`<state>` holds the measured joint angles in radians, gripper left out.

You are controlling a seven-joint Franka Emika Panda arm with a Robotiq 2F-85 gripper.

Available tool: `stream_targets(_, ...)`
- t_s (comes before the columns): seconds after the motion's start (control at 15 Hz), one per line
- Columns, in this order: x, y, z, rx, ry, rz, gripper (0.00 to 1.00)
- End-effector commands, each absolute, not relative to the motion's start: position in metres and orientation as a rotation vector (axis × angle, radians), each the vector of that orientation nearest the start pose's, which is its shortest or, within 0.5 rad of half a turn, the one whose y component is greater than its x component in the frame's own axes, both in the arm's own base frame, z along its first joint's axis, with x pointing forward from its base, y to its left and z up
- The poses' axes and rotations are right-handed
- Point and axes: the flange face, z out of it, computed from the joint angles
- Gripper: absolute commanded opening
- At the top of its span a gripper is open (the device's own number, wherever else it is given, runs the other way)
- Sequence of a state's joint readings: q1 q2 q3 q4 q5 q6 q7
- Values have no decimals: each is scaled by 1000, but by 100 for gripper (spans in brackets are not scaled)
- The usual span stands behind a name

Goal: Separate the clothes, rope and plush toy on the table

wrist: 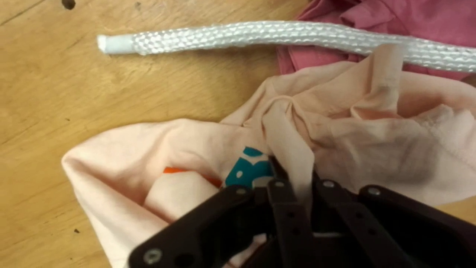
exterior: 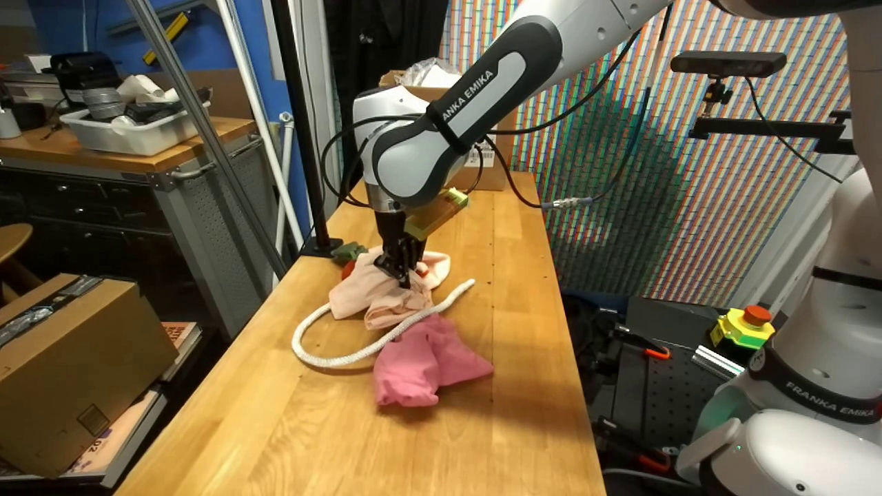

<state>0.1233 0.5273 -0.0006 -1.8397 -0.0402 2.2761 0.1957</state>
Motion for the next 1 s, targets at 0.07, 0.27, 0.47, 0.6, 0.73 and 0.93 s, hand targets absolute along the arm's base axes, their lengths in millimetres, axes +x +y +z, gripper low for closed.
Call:
stream_targets(0.07,636,74,251,-3182,91,34,7)
stream_targets(0.27,637,69,276,-3187,126,-40,7)
stream_targets(0.47,637,60,317,-3174,182,-102,7)
stream_targets(0.6,639,54,346,-3166,229,-190,6)
stream_targets(0.73,640,46,381,-3149,304,-303,6)
stream_targets(0.93,640,32,425,-3124,407,-455,7)
